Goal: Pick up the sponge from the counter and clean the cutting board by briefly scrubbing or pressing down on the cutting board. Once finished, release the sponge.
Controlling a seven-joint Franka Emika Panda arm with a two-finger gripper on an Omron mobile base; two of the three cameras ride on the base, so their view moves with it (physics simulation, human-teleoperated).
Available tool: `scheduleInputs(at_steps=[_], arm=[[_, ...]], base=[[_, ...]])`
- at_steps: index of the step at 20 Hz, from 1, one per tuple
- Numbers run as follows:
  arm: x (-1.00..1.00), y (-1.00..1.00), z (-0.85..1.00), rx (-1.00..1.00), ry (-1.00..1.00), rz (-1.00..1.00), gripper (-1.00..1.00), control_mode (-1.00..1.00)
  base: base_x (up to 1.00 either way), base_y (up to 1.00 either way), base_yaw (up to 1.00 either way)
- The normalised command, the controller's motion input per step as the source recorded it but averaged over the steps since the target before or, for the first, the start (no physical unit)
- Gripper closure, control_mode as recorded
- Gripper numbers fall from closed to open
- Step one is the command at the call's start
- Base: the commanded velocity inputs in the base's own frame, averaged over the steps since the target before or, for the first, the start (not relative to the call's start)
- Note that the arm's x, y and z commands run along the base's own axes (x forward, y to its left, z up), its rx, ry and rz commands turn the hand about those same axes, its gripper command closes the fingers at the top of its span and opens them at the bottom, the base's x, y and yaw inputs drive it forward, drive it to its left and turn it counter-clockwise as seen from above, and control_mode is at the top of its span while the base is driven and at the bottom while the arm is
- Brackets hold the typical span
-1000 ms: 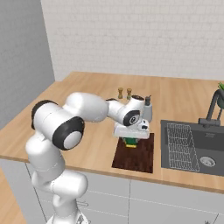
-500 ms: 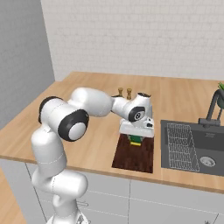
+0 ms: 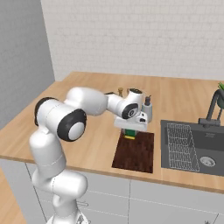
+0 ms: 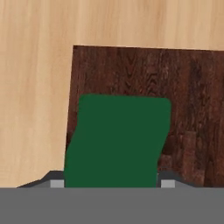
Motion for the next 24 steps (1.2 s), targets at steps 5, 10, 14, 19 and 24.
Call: scheduleInputs(at_steps=[5,10,14,19,24], arm=[[0.34,0.13,-0.18,-0.04,0.01,-0.03,1.00,-1.00],[0.23,-0.22,0.00,0.02,-0.01,-0.01,1.00,-1.00],[0.04,0.25,-0.05,0.03,-0.15,-0.02,1.00,-1.00],[0.00,0.22,-0.03,0.01,-0.03,-0.03,1.00,-1.00],[0.05,0.00,-0.08,0.00,0.01,0.00,1.00,-1.00]], base=[[0.00,0.00,0.00],[0.00,0.00,0.00],[0.00,0.00,0.00],[0.00,0.00,0.00],[0.00,0.00,0.00]])
